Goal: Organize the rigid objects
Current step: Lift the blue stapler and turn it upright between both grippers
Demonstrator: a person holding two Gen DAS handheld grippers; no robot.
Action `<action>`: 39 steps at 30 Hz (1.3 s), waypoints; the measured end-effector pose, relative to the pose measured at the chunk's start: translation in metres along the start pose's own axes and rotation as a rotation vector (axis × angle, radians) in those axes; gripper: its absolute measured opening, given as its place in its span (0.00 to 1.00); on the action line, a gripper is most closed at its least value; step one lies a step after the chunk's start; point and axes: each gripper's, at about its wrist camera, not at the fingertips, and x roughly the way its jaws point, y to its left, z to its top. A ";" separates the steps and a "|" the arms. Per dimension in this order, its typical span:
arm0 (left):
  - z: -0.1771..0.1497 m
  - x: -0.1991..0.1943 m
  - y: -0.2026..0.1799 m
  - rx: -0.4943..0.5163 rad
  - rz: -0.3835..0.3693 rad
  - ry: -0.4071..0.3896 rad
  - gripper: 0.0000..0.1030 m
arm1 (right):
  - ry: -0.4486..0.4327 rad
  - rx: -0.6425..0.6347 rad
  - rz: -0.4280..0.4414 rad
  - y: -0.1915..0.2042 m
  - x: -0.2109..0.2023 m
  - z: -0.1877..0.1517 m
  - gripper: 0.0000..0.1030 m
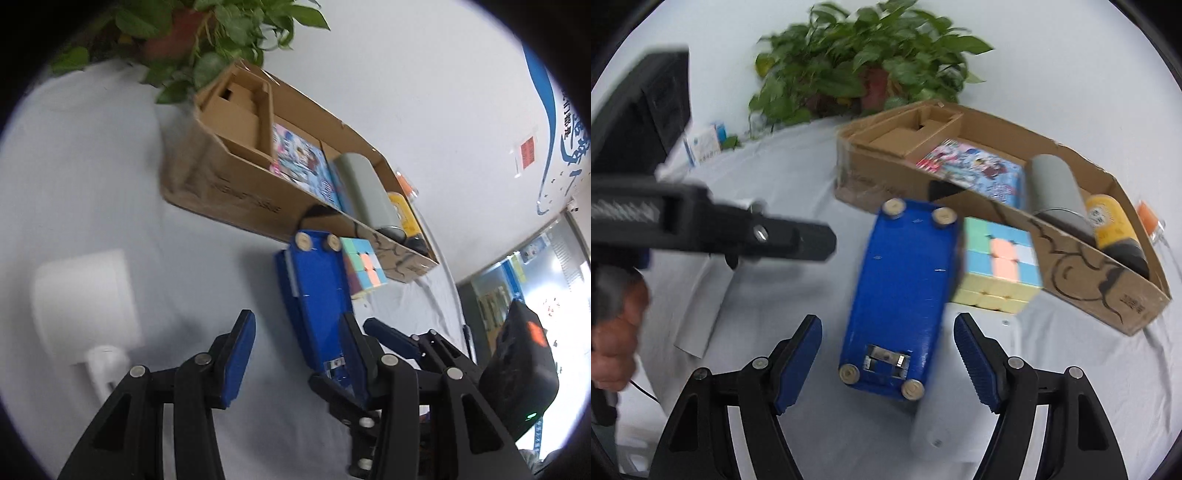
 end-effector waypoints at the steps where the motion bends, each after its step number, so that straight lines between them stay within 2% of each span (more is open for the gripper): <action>1: -0.002 -0.003 0.003 -0.008 0.007 -0.003 0.43 | 0.020 -0.003 -0.028 0.004 0.006 0.000 0.60; 2: -0.004 -0.007 0.008 -0.019 0.007 -0.005 0.43 | 0.031 0.010 -0.067 0.004 0.011 0.000 0.56; 5: -0.009 -0.011 0.015 -0.043 0.017 -0.008 0.43 | 0.022 0.014 -0.091 0.004 0.010 0.000 0.51; 7: -0.009 -0.017 0.019 -0.052 0.010 -0.009 0.43 | 0.024 0.045 -0.045 0.001 0.006 -0.002 0.51; 9: -0.009 -0.021 0.018 -0.051 0.003 -0.018 0.43 | 0.064 0.205 0.169 -0.014 0.004 -0.005 0.50; 10: -0.010 -0.024 0.017 -0.052 -0.003 -0.023 0.43 | 0.099 0.315 0.344 -0.022 0.007 -0.007 0.50; 11: -0.009 -0.027 0.017 -0.056 -0.014 -0.029 0.43 | 0.120 0.375 0.456 -0.025 0.011 -0.009 0.50; 13: -0.008 -0.032 0.018 -0.061 -0.028 -0.035 0.46 | 0.148 0.480 0.647 -0.028 0.017 -0.015 0.50; 14: -0.008 -0.033 0.019 -0.064 -0.022 -0.042 0.49 | 0.165 0.522 0.708 -0.030 0.020 -0.019 0.50; 15: -0.008 -0.034 0.020 -0.069 -0.012 -0.046 0.49 | 0.169 0.531 0.689 -0.032 0.019 -0.021 0.50; 17: -0.010 -0.031 0.021 -0.078 -0.012 -0.033 0.49 | 0.094 0.421 0.458 -0.035 -0.003 -0.019 0.57; 18: -0.011 -0.030 0.022 -0.081 -0.009 -0.031 0.49 | 0.051 0.353 0.354 -0.035 -0.016 -0.018 0.68; 19: -0.012 -0.027 0.022 -0.081 -0.005 -0.026 0.49 | 0.020 0.299 0.300 -0.033 -0.026 -0.016 0.78; 24: -0.016 -0.026 0.024 -0.096 -0.008 -0.023 0.49 | -0.023 0.028 0.274 0.012 -0.046 -0.013 0.80; 26: -0.017 -0.030 0.025 -0.105 -0.003 -0.033 0.49 | -0.016 -0.058 0.282 0.040 -0.036 -0.014 0.76; 27: -0.017 -0.032 0.026 -0.105 0.004 -0.036 0.49 | -0.003 -0.094 0.276 0.052 -0.028 -0.017 0.66; 28: -0.017 -0.035 0.026 -0.106 0.012 -0.040 0.49 | 0.007 -0.119 0.261 0.062 -0.023 -0.019 0.44; 29: -0.018 -0.037 0.028 -0.110 0.020 -0.044 0.49 | 0.043 -0.149 0.234 0.071 -0.012 -0.022 0.33; 30: -0.018 -0.039 0.029 -0.114 0.024 -0.046 0.49 | 0.056 -0.137 0.231 0.074 -0.005 -0.022 0.34; 33: -0.020 -0.045 0.031 -0.120 0.029 -0.055 0.50 | 0.067 0.053 0.338 0.052 -0.003 -0.021 0.34; 34: -0.021 -0.046 0.031 -0.122 0.029 -0.055 0.49 | 0.078 0.176 0.422 0.033 -0.003 -0.023 0.33; 37: -0.023 -0.042 0.032 -0.129 0.020 -0.048 0.49 | 0.105 0.708 0.759 -0.034 0.020 -0.047 0.29; 38: -0.022 -0.037 0.031 -0.133 0.020 -0.034 0.49 | 0.108 0.811 0.812 -0.046 0.026 -0.056 0.29; 39: -0.022 -0.032 0.029 -0.134 0.018 -0.019 0.49 | 0.111 0.855 0.825 -0.054 0.029 -0.062 0.31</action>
